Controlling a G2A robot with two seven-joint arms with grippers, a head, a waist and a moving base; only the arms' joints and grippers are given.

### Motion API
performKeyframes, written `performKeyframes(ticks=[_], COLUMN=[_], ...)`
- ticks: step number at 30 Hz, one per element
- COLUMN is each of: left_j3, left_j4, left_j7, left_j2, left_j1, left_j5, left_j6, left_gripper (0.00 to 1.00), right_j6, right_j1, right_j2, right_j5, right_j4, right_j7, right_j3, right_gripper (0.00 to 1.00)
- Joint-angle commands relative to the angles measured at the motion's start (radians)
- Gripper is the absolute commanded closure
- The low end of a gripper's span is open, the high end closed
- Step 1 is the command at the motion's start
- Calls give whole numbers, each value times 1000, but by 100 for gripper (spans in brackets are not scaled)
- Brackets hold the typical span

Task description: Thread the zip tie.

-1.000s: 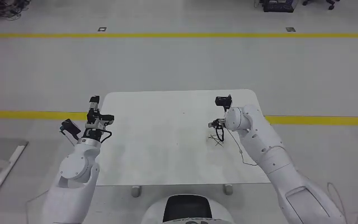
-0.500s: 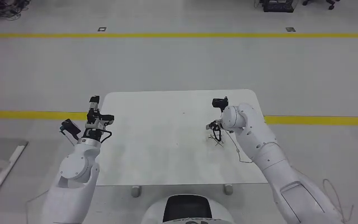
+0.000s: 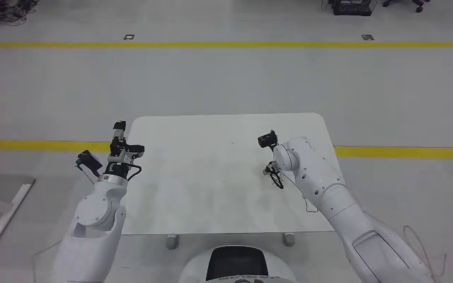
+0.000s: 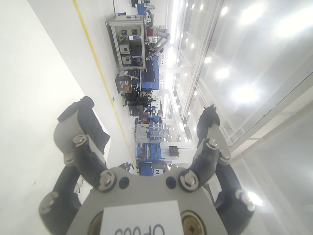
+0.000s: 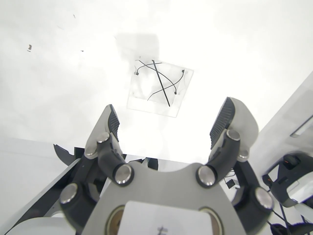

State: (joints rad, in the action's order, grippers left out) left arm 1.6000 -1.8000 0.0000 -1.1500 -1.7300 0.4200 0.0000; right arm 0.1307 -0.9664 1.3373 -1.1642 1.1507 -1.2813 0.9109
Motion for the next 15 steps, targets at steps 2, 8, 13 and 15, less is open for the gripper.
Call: performKeyframes(ticks=[2,8,13,15], left_j3=[0,0,0,0], left_j4=[0,0,0,0], left_j7=[0,0,0,0], left_j2=[0,0,0,0], left_j1=[0,0,0,0], left_j5=[0,0,0,0], left_j6=[0,0,0,0], left_gripper=[0,0,0,0], right_j6=[-77,-119,-158,-237], right_j1=[-11,-4,-15,-22], right_j2=[-2,-3,-5,-11], right_j5=[41,64,79,95], right_j4=[-26,-49,-44,-44], right_j7=[29,27,51,62], right_j3=[9,17,18,27], right_gripper=[0,0,0,0])
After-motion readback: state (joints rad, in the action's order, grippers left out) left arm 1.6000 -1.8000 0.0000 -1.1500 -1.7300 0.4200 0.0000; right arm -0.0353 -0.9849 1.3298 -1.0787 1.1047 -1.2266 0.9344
